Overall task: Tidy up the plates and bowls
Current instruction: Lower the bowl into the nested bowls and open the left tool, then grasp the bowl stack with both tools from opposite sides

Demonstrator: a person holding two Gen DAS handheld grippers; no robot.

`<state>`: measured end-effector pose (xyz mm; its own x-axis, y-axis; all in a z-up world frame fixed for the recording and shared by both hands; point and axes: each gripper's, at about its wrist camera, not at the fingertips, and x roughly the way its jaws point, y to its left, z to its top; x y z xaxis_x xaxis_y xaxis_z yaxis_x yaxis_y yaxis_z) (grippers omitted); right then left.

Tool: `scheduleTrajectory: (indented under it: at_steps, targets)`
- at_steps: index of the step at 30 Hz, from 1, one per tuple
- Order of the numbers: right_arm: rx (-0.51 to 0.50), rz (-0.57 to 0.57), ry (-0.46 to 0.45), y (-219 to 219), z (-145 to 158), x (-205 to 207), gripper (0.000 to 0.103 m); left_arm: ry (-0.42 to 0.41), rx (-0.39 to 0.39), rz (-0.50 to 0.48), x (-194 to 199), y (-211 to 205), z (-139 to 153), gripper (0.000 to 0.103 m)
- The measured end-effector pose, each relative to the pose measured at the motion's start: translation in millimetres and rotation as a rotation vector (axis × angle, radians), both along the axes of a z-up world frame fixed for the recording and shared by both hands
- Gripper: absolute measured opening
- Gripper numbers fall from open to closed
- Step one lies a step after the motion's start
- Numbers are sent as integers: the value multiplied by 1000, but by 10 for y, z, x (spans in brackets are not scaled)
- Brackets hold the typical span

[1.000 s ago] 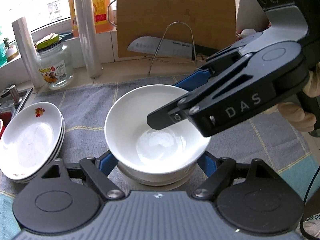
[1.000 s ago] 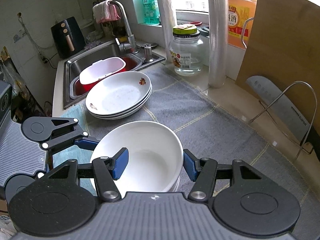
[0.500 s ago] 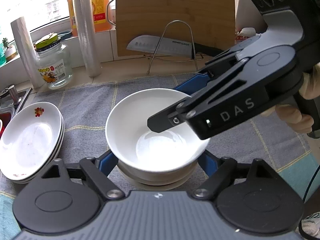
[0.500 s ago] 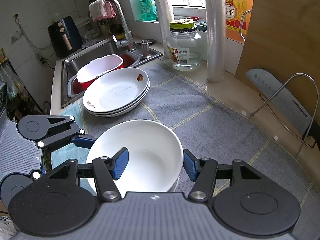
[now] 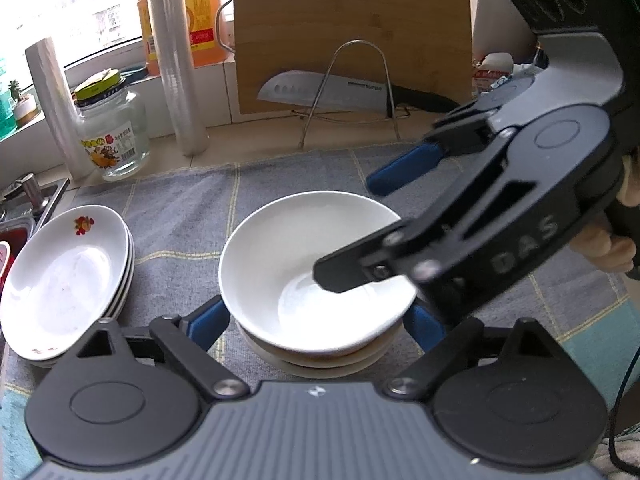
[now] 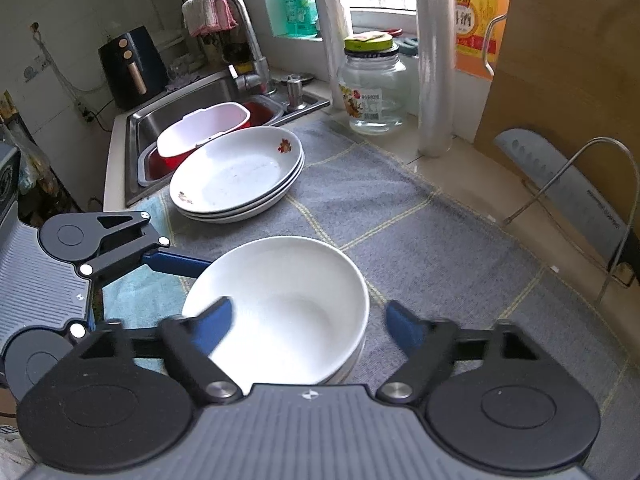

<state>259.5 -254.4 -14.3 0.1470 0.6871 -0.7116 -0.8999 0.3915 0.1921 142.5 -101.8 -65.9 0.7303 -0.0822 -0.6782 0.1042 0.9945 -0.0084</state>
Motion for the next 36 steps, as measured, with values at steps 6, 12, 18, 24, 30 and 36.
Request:
scheduleTrajectory:
  at_steps: [6,12,18,24,30,36]
  targets:
    - [39,-29,-28,-247,38,4,103,-39,-18,-10,-187,54,83,94]
    - [28,-19,-65,-543,-55,-79,103,-13,-6,-26,-376,145,33,99]
    - [-107,-75,-116,-556,-316,-275,103,74,20,-125,-227,343,-218,99]
    - [-211,-160,-101,-258,-621,-464,103,112,33,-359,109,566,-458,99]
    - [-252,-230,-59,27,-831,-574,103,138,51,-578,326,717,-623,99]
    - [-264,-232,-57,131,-868,-613,103,129,90,-705,393,729,-645,102]
